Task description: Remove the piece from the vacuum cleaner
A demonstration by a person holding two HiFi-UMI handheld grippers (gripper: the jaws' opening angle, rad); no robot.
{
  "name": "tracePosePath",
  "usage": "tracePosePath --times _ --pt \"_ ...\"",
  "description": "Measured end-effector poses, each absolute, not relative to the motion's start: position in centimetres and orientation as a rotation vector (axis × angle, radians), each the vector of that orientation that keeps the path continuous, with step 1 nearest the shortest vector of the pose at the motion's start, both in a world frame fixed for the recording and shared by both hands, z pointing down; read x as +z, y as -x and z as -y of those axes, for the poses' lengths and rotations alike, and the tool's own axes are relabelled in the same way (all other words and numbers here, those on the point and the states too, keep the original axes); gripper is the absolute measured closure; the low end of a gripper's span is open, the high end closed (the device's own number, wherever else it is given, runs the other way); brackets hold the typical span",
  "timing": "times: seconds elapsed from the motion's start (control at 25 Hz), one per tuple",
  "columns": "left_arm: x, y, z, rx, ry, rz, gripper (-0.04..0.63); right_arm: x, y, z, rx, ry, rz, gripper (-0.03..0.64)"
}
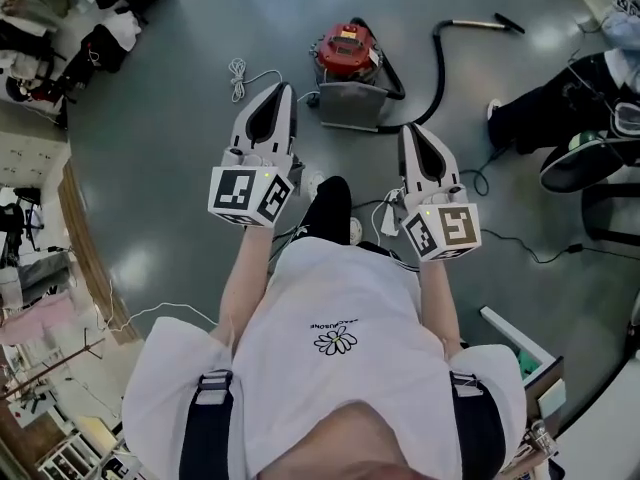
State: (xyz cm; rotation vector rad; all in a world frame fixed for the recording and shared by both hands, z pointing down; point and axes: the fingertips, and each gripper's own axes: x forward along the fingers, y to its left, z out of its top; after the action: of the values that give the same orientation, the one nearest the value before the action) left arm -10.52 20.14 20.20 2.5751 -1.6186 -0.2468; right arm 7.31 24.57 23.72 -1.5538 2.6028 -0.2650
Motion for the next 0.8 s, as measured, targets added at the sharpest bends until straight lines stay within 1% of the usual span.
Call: tracePosePath --times 0.28,0.36,0.52,0.68,0.8 --pt "22.5 9.2 -9.9 -0.202 -2.617 1.539 0.591 25.6 -7.4 -14.2 -0.313 1.625 -2.595 0.606" --pt "22.6 9.6 -6.3 -0.183 -2.632 1.525 0.591 26.0 -6.8 -10.0 -0.321 1.657 -2.605 0.606" --pt "24.2 11.7 0.0 -0.147 -2.601 1.478 0.591 27.7 -4.1 -3.5 -0.443 1.718 -2.619 0.606" --pt "25.8 13.0 5.9 -0.109 -2.605 1.434 0.591 27.9 -2.8 1.0 -0.433 1.757 -2.567 0.606" --pt "27.0 12.1 8.0 -0.057 -2.599 1.368 0.591 27.8 -3.3 2.1 -0.452 1.810 -2.502 0.606"
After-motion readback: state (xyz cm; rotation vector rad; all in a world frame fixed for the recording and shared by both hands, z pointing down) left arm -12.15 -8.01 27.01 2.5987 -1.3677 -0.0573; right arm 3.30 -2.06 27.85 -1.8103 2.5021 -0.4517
